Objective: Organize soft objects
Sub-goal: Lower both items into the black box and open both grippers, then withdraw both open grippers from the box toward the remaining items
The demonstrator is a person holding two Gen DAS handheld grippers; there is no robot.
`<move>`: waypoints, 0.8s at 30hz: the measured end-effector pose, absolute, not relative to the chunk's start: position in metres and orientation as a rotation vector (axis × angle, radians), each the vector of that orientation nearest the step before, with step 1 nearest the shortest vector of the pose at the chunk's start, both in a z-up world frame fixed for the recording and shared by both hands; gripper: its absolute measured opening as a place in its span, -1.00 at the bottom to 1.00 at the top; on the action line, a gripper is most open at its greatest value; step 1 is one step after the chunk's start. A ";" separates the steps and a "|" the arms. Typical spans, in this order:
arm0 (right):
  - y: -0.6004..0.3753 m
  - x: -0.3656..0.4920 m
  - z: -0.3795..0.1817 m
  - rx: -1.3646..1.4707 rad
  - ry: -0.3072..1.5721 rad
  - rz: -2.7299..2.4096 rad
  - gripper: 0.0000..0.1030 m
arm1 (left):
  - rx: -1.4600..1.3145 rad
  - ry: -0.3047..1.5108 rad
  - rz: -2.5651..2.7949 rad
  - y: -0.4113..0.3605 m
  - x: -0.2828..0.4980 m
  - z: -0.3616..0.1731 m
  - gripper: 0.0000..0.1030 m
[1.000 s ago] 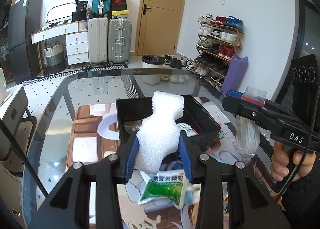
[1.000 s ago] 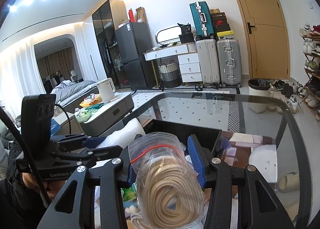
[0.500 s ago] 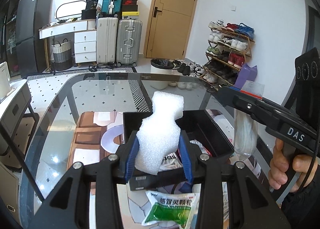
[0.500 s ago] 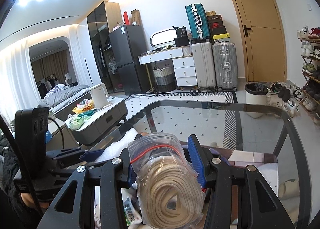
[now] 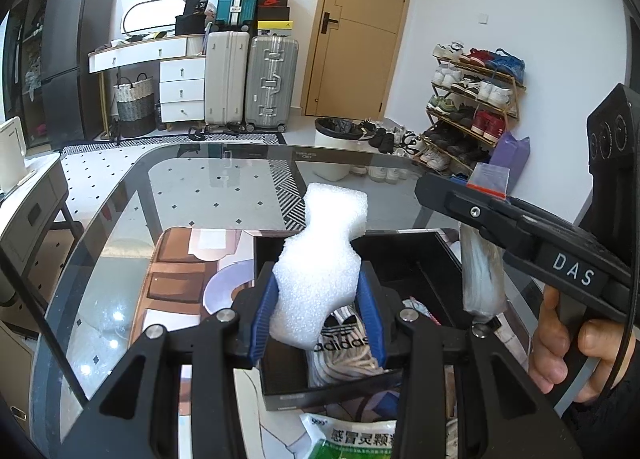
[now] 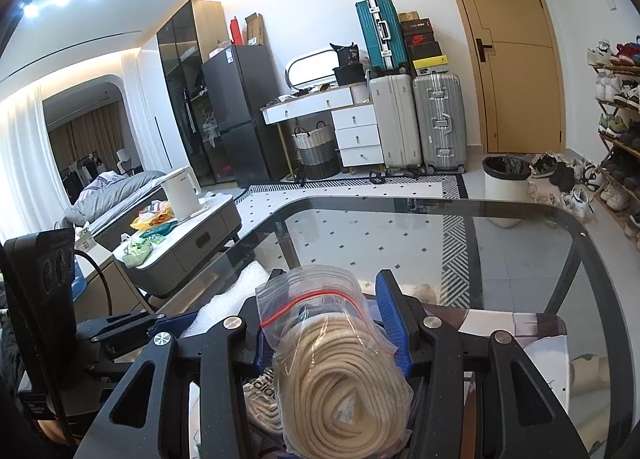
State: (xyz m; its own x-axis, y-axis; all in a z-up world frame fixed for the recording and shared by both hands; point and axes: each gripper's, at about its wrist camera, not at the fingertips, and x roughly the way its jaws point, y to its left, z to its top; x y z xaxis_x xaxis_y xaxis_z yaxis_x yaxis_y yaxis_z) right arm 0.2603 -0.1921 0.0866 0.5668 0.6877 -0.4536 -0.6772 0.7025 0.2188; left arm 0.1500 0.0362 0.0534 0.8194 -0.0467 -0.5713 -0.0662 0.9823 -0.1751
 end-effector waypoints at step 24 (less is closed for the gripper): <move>-0.242 0.230 0.083 -0.002 0.544 0.745 0.98 | -0.171 0.601 0.035 0.043 0.118 0.060 1.00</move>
